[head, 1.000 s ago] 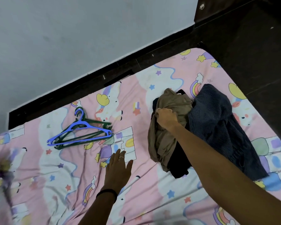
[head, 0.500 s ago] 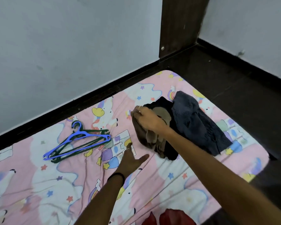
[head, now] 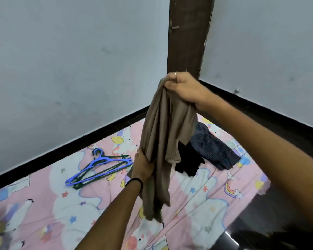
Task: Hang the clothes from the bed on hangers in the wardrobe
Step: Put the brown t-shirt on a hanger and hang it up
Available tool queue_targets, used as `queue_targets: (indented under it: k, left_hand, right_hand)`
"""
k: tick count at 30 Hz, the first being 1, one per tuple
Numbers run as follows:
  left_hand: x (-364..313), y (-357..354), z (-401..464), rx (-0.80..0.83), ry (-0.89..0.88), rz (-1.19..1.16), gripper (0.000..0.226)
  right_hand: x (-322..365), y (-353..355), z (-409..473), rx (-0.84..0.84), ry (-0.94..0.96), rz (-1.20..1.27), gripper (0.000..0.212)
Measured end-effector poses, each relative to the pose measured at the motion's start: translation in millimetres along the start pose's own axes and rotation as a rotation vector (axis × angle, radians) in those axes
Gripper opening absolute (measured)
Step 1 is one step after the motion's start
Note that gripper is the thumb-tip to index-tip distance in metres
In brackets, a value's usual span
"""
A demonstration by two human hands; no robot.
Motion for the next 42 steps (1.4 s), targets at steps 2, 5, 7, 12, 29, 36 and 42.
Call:
queue_targets:
  k: [2,5,7,12,29,36,42]
  left_hand:
    - [8,19,-4,0.075,-0.013,0.124,0.041]
    - [10,60,-4,0.178,-0.046,0.311,0.037]
    - [0,98,1,0.171,-0.106,0.394,0.040]
    - [-43,183,18,0.138,-0.287,0.515,0.044]
    - [-128,246,46,-0.281,-0.326,0.727,0.028]
    - [-144,247,48,-0.397,-0.291,0.697,0.032]
    - [-155,239,43,-0.410,-0.290,0.748,0.042]
  right_hand:
    - [15,17,-6,-0.046,0.032,-0.086,0.023]
    - [16,45,-11,-0.126,0.038,-0.285,0.022]
    - [8,62,-13,-0.180,0.017,-0.422,0.021]
    - [-26,95,-25,-0.219,-0.062,-0.550,0.031]
    - [-66,146,-48,-0.306,-0.123,-0.572,0.024]
    - [-67,174,-65,-0.055,-0.243,-0.708,0.044]
    - [-93,167,-67,0.122,-0.333,-0.901,0.022]
Point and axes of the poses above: each hand's wrist, its own z-axis towards the middle knuckle, its own y-axis out of the back of the hand, x = y × z, the point moved 1 cm from there along z, towards the middle knuckle, and after that the axes turned 3 degrees about -y, right-handed, at the moved point
